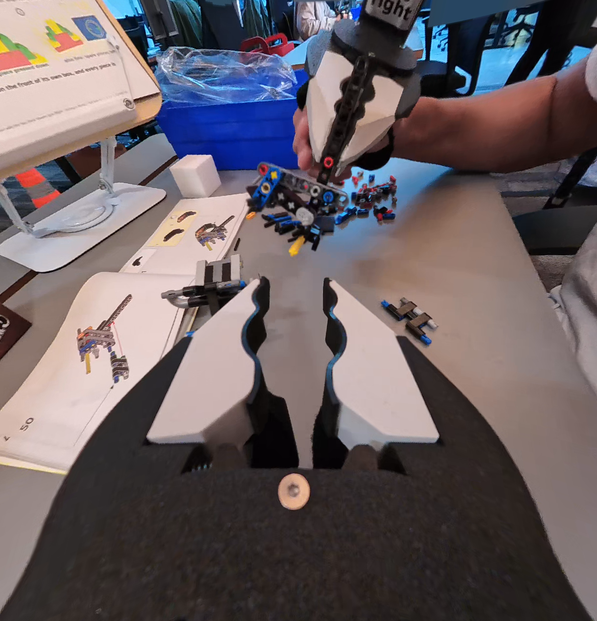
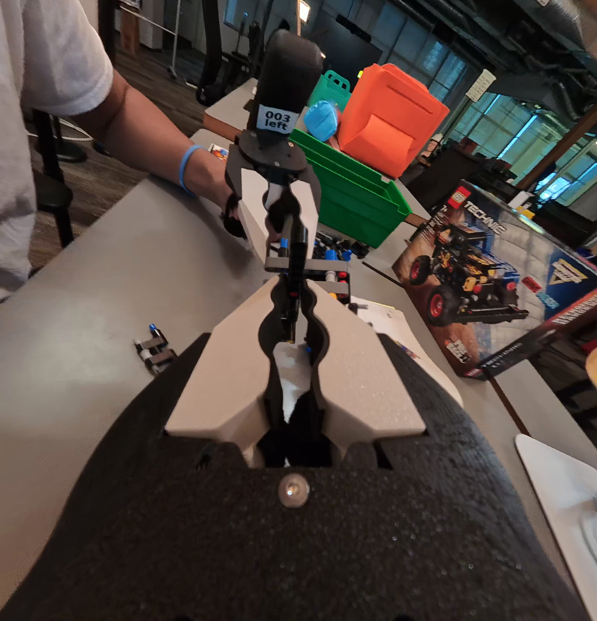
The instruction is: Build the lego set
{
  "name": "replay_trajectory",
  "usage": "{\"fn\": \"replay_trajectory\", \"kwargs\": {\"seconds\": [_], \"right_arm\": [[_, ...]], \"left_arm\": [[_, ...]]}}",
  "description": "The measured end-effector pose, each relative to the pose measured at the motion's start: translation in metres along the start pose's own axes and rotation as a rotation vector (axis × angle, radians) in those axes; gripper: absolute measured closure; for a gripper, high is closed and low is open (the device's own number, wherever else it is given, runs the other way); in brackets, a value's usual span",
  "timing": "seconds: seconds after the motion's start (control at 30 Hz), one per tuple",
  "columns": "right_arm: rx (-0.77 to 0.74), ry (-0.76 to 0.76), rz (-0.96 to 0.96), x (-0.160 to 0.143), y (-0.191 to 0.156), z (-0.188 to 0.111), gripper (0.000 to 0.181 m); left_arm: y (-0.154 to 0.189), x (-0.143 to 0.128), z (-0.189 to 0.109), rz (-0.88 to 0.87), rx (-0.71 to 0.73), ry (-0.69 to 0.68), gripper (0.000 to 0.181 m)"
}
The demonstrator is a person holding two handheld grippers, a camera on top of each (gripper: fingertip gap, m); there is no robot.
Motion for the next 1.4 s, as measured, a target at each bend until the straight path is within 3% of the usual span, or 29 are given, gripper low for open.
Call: {"fn": "replay_trajectory", "kwargs": {"seconds": [0.27,0.43,0.53,0.7,0.8,0.93,1.13,1.2,1.3,1.4], "right_arm": [[-0.134,-0.129,-0.197,-0.018,-0.003,-0.014,0.175],[-0.202,-0.083,-0.224,-0.014,-0.002,-0.021,0.176],[-0.205,-0.086,-0.261,-0.014,-0.005,-0.019,0.175],[-0.184,-0.059,-0.187,-0.018,-0.006,-0.017,0.175],[-0.179,-0.069,-0.180,-0.021,-0.006,-0.015,0.175],[-0.165,-0.064,-0.183,-0.017,-0.009,-0.015,0.176],[-0.099,-0.075,-0.172,-0.015,-0.019,-0.010,0.175],[-0.086,-0.074,-0.160,-0.015,-0.020,-0.010,0.176],[-0.069,-0.071,-0.114,-0.016,-0.017,-0.011,0.176],[-0.031,-0.071,-0.015,-0.019,-0.014,-0.014,0.175]], "left_arm": [[-0.006,-0.008,0.005,-0.036,0.014,-0.073,0.150],[-0.008,-0.008,0.009,-0.084,0.043,-0.108,0.147],[-0.003,-0.003,0.006,-0.208,0.044,-0.138,0.138],[0.048,-0.012,0.004,-0.418,-0.057,-0.269,0.139],[0.082,-0.023,0.013,-0.449,-0.014,-0.350,0.148],[0.107,-0.036,0.030,-0.413,0.038,-0.440,0.150],[0.103,-0.038,0.042,-0.331,0.091,-0.448,0.163],[0.100,-0.039,0.046,-0.277,0.103,-0.456,0.175],[0.092,-0.036,0.047,-0.115,0.152,-0.485,0.176],[0.079,-0.026,0.035,0.222,0.281,-0.469,0.176]]}}
Point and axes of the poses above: each gripper's, where its closed fingertips meet, z out along the fingers, x out of its top, y = z × x across the jaws, the point moved 7 cm from there along -z, back along the fingers
